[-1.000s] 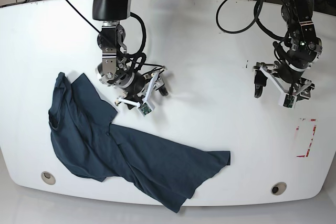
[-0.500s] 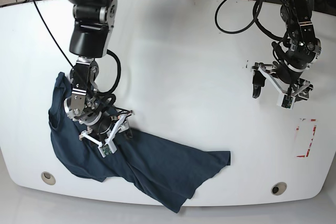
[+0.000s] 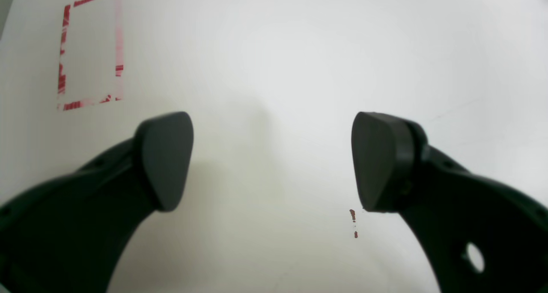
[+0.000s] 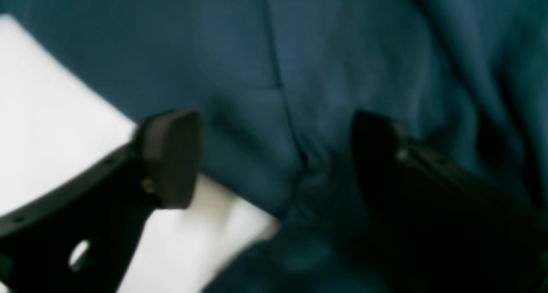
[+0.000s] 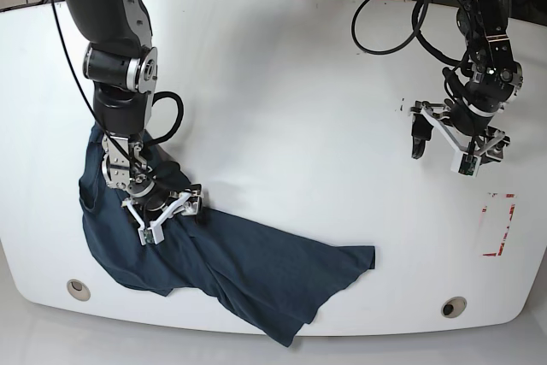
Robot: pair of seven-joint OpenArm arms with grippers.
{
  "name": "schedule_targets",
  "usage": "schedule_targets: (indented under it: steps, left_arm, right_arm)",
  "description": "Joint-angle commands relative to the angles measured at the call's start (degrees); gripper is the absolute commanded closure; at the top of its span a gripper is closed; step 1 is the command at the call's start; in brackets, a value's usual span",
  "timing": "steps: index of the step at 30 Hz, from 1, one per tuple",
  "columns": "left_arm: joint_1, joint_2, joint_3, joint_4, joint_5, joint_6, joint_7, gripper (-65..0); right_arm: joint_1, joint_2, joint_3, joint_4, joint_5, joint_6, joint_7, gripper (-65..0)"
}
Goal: Layout the t-shirt on the table in an organized manner, then fold the t-shirt properly
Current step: 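Drag the grasped fabric with the right gripper toward the collar, spreading the shirt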
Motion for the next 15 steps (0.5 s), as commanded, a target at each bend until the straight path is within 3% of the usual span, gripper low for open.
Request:
schedule_targets:
  steps: [1,7,9,11,13,14,15]
  left_arm:
    - [-0.6,-0.6,-0.2,1.2,-0.4,0.2,-1.4,-54.7]
    - [-0.6,-0.6,-0.2,1.3,-0.4,0.2,-1.4,-54.7]
    - [-0.6,-0.6,-0.2,1.3,-0.4,0.2,-1.4,-54.7]
    - [-0.6,-0.6,-0.4,1.2,-0.4,0.2,-1.4,-54.7]
    - [-0.6,-0.6,-0.5,1.2,-0.4,0.2,-1.4,-54.7]
    - [-0.6,-0.6,-0.5,1.2,-0.4,0.2,-1.4,-54.7]
    - [-0.6,-0.6,-0.5,1.2,-0.4,0.2,-1.4,-54.7]
  right_arm:
    - [2.4,0.8,-1.4,-2.3,0.7,-2.8,4.2,-56.3]
    - [1.5,-0.2,-7.2,-2.3,0.8,-3.6,4.4,-55.8]
    - [1.0,-0.9,-8.2,-2.3,0.9,-3.7,4.4,-52.6]
    - [0.9,-1.1,-8.8,-2.3,0.9,-3.7,4.4,-44.5]
    - [0.4,-1.3,-9.0,-2.3,0.9,-3.6,4.4,-30.0]
    - [0.3,-1.4,-9.0,-2.3,0.9,-3.5,4.4,-27.3]
    - [0.1,-1.8,-9.0,-2.2,0.9,-3.5,4.4,-20.0]
